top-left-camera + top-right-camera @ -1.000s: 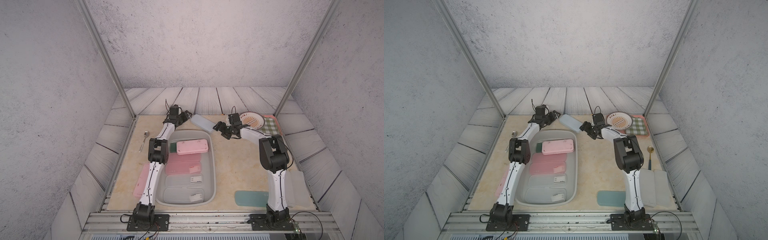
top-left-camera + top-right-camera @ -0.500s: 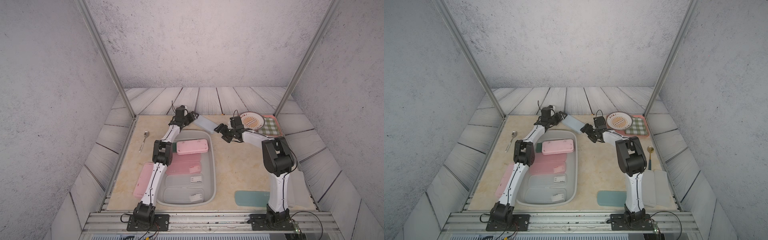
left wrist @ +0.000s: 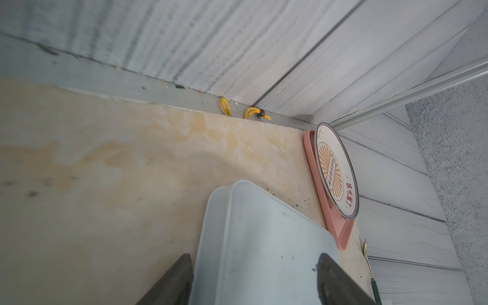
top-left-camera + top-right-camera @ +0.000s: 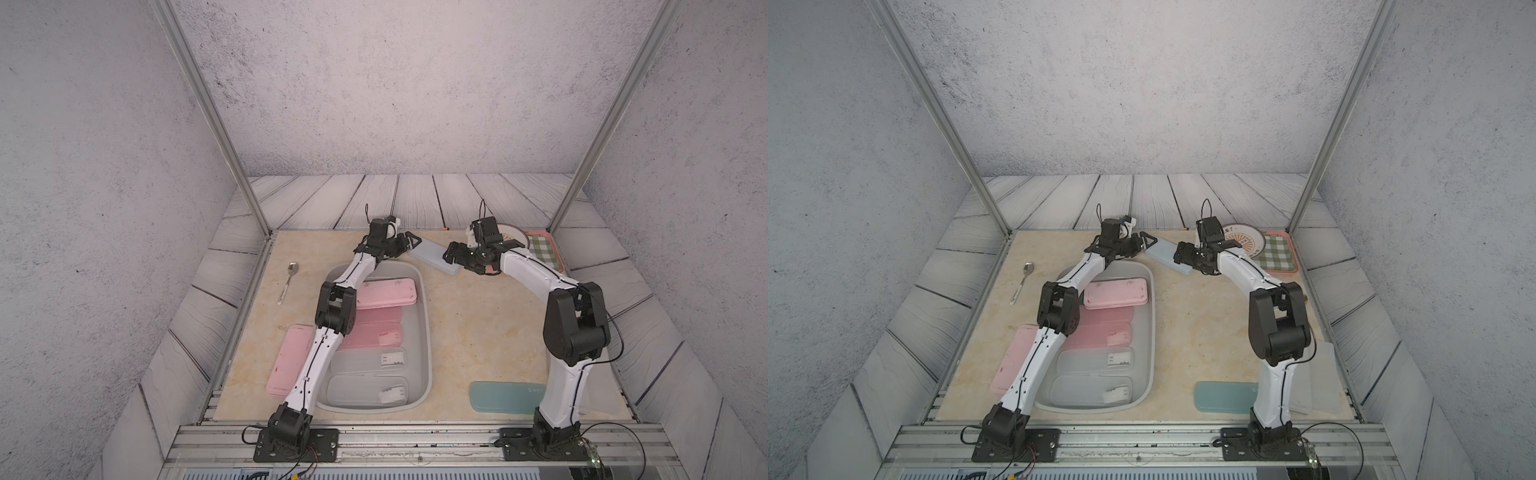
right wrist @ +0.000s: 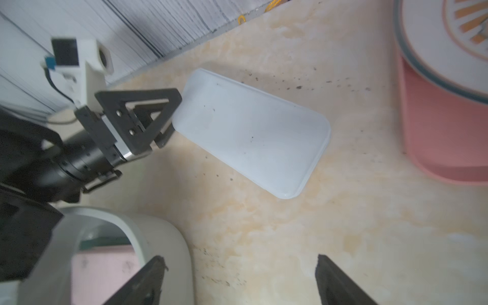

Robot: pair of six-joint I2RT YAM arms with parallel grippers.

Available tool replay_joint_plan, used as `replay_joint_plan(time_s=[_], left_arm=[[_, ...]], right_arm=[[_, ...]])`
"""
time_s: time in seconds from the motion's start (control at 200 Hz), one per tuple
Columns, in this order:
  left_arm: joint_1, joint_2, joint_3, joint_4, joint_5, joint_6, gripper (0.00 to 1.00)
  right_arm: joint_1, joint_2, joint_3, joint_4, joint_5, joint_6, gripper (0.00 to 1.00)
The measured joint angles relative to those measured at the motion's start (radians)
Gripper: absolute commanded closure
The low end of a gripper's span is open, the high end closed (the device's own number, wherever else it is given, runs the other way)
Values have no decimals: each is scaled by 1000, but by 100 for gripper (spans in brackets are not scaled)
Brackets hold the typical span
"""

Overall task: Put the pencil case into the storage box
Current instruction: Move the pencil case to the center of the board, then pick up the pencil case from the center of the board.

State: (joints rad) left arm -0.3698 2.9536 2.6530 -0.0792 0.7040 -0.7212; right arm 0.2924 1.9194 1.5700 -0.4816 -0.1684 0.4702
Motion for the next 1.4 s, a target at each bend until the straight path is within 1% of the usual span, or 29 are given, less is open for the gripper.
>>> replay_joint_plan(time_s=[0.07, 0.105, 0.25, 0.345, 0.48, 0.54, 0.626, 0.746, 0.926, 1.011, 1.086, 1.146, 1.216, 1.306, 1.401], left_arm=[[-17, 0, -3, 3, 8, 12, 25], [-25, 0, -3, 3, 10, 19, 25], [-50, -3, -5, 0, 19, 43, 24], [-55, -8, -8, -14, 16, 67, 24], [-56, -15, -8, -50, 12, 114, 22], [-55, -20, -9, -66, 7, 132, 19], [-49, -34, -13, -96, -7, 168, 16], [-35, -81, -39, -166, -36, 224, 16], [17, -164, -44, -264, -57, 299, 16], [42, -218, -64, -309, -68, 346, 16], [62, -280, -110, -342, -78, 386, 16], [76, -335, -163, -361, -83, 407, 16], [89, -398, -225, -394, -88, 426, 16], [106, -470, -293, -444, -91, 445, 17], [124, -554, -377, -502, -95, 474, 17]], right_arm=[[-2, -22, 5, -66, 51, -60, 7], [-2, -26, 9, -87, 70, -69, 7], [-31, -22, 21, -114, 96, -61, 8], [-58, 17, 95, -116, 92, -87, 8], [-79, 132, 236, -43, 79, -136, 7], [-82, 191, 284, -10, 63, -137, 7], [-91, 284, 347, 28, 16, -121, 8], [-101, 409, 435, 69, -51, -75, 9], [-116, 595, 628, 64, -92, 3, 9], [-119, 652, 706, 35, -95, 27, 10], [-119, 688, 765, -3, -109, 45, 11], [-119, 692, 775, -27, -131, 56, 11], [-119, 686, 748, -35, -157, 64, 11], [-119, 636, 647, -16, -180, 51, 11], [-120, 568, 565, -89, -178, 0, 11]])
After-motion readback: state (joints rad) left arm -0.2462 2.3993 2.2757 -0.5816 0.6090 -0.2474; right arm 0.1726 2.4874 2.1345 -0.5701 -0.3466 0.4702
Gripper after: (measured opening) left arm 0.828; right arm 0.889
